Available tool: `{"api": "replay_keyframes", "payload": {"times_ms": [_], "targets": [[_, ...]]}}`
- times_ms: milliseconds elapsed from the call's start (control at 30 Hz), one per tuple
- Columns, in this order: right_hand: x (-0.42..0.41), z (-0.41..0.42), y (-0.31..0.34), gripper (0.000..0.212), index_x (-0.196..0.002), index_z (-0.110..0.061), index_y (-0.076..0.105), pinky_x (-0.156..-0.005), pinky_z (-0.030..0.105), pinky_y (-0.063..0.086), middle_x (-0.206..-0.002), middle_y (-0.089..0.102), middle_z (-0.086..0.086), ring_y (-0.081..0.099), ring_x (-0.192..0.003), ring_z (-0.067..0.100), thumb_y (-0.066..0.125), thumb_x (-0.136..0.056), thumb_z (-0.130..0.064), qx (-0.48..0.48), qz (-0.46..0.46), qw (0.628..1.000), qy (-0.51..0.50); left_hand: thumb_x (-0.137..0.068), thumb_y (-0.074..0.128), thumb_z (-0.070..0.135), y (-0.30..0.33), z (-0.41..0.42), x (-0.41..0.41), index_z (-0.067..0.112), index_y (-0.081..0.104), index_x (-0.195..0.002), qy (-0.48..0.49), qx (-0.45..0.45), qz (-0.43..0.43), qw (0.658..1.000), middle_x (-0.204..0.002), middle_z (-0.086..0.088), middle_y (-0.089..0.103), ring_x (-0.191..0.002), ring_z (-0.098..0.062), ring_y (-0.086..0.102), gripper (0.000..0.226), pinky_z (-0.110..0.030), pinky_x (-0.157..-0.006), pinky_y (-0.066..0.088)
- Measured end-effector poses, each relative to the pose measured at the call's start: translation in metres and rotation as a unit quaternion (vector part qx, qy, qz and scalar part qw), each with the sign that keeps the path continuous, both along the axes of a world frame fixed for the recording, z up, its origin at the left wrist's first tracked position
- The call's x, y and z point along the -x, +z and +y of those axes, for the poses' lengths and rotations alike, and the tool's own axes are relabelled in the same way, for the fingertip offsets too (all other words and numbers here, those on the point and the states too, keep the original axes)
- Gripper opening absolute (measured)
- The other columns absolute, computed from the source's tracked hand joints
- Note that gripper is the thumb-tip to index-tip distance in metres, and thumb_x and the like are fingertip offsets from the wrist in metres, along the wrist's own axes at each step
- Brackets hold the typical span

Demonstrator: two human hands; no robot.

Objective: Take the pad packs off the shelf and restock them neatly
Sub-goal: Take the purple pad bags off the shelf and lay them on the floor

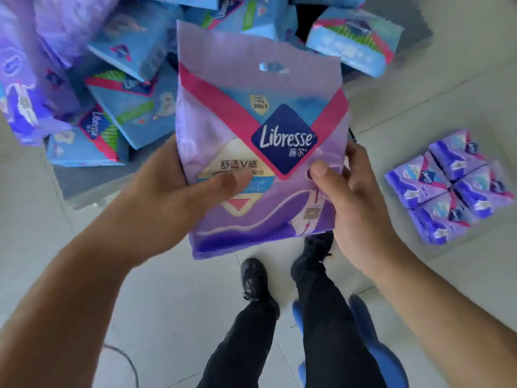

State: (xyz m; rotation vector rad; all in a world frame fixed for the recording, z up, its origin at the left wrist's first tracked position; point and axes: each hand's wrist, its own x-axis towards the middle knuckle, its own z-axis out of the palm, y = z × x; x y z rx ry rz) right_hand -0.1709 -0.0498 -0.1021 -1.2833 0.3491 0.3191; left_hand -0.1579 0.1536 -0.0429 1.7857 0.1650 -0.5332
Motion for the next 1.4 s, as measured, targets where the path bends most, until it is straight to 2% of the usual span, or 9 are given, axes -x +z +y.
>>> {"api": "replay_keyframes", "payload": {"times_ms": [100, 233, 367, 433, 567, 733, 1100, 1233, 1400], "targets": [[-0.003, -0.067, 0.000, 0.033, -0.112, -0.022, 0.050, -0.074, 0.035, 0.054, -0.097, 0.069, -0.003, 0.069, -0.091, 0.019, 0.060, -0.080, -0.019, -0.015, 0.006, 0.995, -0.096, -0.077, 0.078, 0.027, -0.012, -0.069, -0.025, 0.016, 0.064, -0.111, -0.043, 0.016, 0.007, 0.999, -0.095, 0.006, 0.075, -0.087, -0.013, 0.073, 0.038, -0.031, -0.075, 0.056], [0.001, -0.161, -0.013, 0.036, -0.114, -0.024, 0.053, -0.069, 0.033, 0.054, -0.091, 0.071, -0.008, 0.072, -0.085, 0.017, 0.058, -0.079, -0.017, 0.050, 0.032, 0.968, -0.244, -0.081, 0.076, 0.024, -0.038, -0.183, -0.056, 0.018, 0.054, -0.111, -0.058, 0.011, -0.025, 0.998, -0.090, 0.016, 0.072, -0.082, 0.000, 0.070, 0.038, -0.016, -0.068, 0.053], [0.027, -0.237, -0.040, 0.035, -0.120, -0.026, 0.053, -0.076, 0.038, 0.056, -0.106, 0.071, -0.005, 0.072, -0.093, 0.019, 0.064, -0.087, -0.024, 0.083, 0.097, 0.939, -0.319, -0.081, 0.078, 0.029, -0.083, -0.279, -0.069, 0.022, 0.057, -0.112, -0.138, 0.006, 0.053, 0.989, -0.098, 0.012, 0.073, -0.089, -0.005, 0.070, 0.039, -0.026, -0.081, 0.055], [0.045, -0.265, -0.054, 0.035, -0.123, -0.026, 0.050, -0.073, 0.035, 0.058, -0.111, 0.070, -0.003, 0.072, -0.092, 0.016, 0.065, -0.092, -0.026, 0.095, 0.140, 0.932, -0.321, -0.075, 0.078, 0.036, -0.106, -0.314, -0.070, 0.023, 0.056, -0.117, -0.177, -0.021, 0.101, 0.979, -0.102, 0.010, 0.073, -0.091, -0.007, 0.070, 0.049, -0.033, -0.086, 0.056], [0.074, -0.301, -0.087, 0.039, -0.124, -0.029, 0.049, -0.075, 0.035, 0.060, -0.114, 0.067, -0.003, 0.072, -0.094, 0.013, 0.067, -0.089, -0.031, 0.089, 0.211, 0.925, -0.303, -0.081, 0.077, 0.024, -0.141, -0.361, -0.065, 0.022, 0.046, -0.120, -0.208, -0.074, 0.158, 0.963, -0.098, 0.011, 0.066, -0.078, -0.001, 0.066, 0.050, -0.018, -0.062, 0.050], [0.087, -0.314, -0.139, 0.046, -0.123, -0.026, 0.048, -0.077, 0.035, 0.060, -0.113, 0.065, -0.003, 0.071, -0.096, 0.016, 0.070, -0.085, -0.038, 0.085, 0.286, 0.900, -0.319, -0.079, 0.079, 0.029, -0.199, -0.390, -0.063, 0.029, 0.041, -0.117, -0.251, -0.157, 0.154, 0.942, -0.106, 0.003, 0.065, -0.092, -0.015, 0.067, 0.053, -0.039, -0.082, 0.058], [0.084, -0.304, -0.320, 0.044, -0.117, -0.021, 0.046, -0.082, 0.040, 0.059, -0.110, 0.066, -0.001, 0.071, -0.088, 0.017, 0.070, -0.086, -0.040, 0.110, 0.412, 0.841, -0.334, -0.084, 0.074, 0.028, -0.377, -0.417, -0.067, 0.020, 0.043, -0.126, -0.334, -0.243, 0.175, 0.894, -0.111, 0.002, 0.062, -0.093, -0.015, 0.061, 0.052, -0.019, -0.062, 0.047], [0.077, -0.304, -0.399, 0.040, -0.113, -0.020, 0.047, -0.084, 0.044, 0.058, -0.103, 0.067, 0.000, 0.070, -0.089, 0.020, 0.068, -0.085, -0.040, 0.123, 0.427, 0.842, -0.305, -0.083, 0.074, 0.026, -0.453, -0.418, -0.072, 0.015, 0.041, -0.121, -0.344, -0.295, 0.156, 0.878, -0.110, -0.003, 0.062, -0.091, -0.018, 0.060, 0.051, -0.023, -0.064, 0.044], [0.056, -0.330, -0.499, 0.031, -0.113, -0.012, 0.052, -0.069, 0.020, 0.039, -0.100, 0.065, 0.005, 0.063, -0.093, 0.025, 0.061, -0.091, -0.031, 0.229, 0.419, 0.817, -0.324, -0.082, 0.073, 0.025, -0.560, -0.439, -0.084, 0.015, 0.048, -0.119, -0.365, -0.294, 0.122, 0.875, -0.108, 0.000, 0.067, -0.097, -0.021, 0.064, 0.045, -0.032, -0.083, 0.051]]}}
